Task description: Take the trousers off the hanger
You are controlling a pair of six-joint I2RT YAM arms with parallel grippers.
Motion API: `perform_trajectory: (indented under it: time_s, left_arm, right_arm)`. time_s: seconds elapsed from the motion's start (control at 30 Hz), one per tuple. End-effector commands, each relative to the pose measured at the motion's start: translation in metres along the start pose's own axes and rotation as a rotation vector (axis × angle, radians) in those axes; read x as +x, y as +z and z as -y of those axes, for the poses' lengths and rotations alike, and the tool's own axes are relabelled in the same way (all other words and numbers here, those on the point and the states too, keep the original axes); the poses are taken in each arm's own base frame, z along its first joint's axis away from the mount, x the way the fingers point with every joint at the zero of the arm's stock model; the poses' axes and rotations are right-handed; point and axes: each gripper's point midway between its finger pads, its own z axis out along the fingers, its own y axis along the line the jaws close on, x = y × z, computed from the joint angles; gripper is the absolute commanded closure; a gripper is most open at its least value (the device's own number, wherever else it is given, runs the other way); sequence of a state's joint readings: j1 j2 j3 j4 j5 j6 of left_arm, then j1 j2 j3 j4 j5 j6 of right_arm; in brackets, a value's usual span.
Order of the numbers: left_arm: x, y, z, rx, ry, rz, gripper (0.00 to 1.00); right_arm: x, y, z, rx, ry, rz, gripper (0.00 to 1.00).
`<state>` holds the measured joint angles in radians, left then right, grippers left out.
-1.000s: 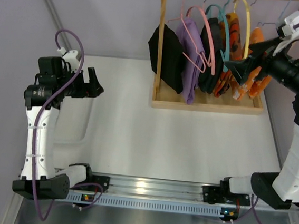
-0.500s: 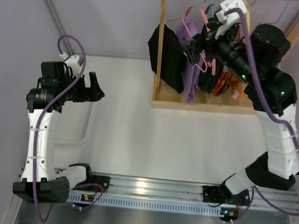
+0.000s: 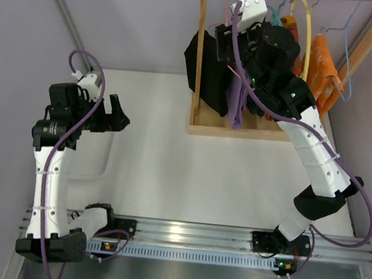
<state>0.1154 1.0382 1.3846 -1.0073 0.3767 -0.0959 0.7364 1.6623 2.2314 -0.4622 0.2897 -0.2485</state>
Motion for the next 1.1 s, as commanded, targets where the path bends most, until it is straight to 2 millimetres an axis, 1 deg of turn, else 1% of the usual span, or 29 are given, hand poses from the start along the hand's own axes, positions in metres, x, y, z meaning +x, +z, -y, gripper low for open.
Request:
perform_trajectory:
  time_s: [0.0,0.03,0.07,0.13,0.2,0.3,0.47,0.5,0.53,0.6,0.77,0.93,1.03,1.07]
  left_arm:
    - [-0.012,-0.004,0.001,0.0,0.01,0.068,0.02]
    - [-0.012,-0.005,0.001,-0.001,0.013,0.073,0.02]
    - [-0.011,-0.006,0.002,-0.001,0.012,0.074,0.01]
    - [-0.01,-0.007,0.002,-0.001,0.016,0.079,0.02]
    - [-0.01,-0.008,0.003,0.001,0.014,0.08,0.02]
    - [-0.01,-0.008,0.002,-0.005,0.013,0.081,0.02]
    - [-0.007,-0.005,-0.001,-0.013,0.013,0.071,0.02]
    - [-0.006,-0.004,-0.002,-0.017,0.012,0.068,0.02]
    - [-0.005,-0.004,-0.003,-0.019,0.011,0.066,0.02]
    - [-0.002,-0.001,-0.004,-0.02,0.007,0.055,0.02]
    - [0.004,0.002,-0.007,-0.026,0.004,0.045,0.02]
    - [0.004,0.004,-0.01,-0.041,0.001,0.044,0.02]
    - [0.002,0.003,-0.011,-0.047,0.001,0.048,0.02]
    - [0.002,0.003,-0.011,-0.047,0.001,0.048,0.02]
  right_arm:
    - [-0.016,0.011,0.011,0.075,0.016,0.074,0.36]
    - [-0.008,0.017,0.01,0.077,0.03,0.061,0.36]
    - [-0.004,0.02,0.016,0.089,0.041,0.054,0.38]
    - [0.006,0.028,0.017,0.071,0.063,0.036,0.39]
    - [0.014,0.034,0.023,0.076,0.07,0.025,0.41]
    - [0.031,0.048,0.023,0.048,0.086,-0.003,0.43]
    - [0.054,0.062,0.025,0.008,0.115,-0.041,0.48]
    - [0.057,0.065,0.02,-0.022,0.131,-0.045,0.49]
    - [0.06,0.067,0.022,-0.021,0.135,-0.05,0.5]
    - [0.065,0.071,0.021,-0.034,0.134,-0.055,0.52]
    - [0.068,0.077,0.015,-0.06,0.142,-0.054,0.6]
    - [0.076,0.086,0.015,-0.049,0.144,-0.064,0.63]
    - [0.08,0.089,0.018,-0.031,0.14,-0.071,0.69]
    - [0.081,0.089,0.019,-0.023,0.14,-0.072,0.73]
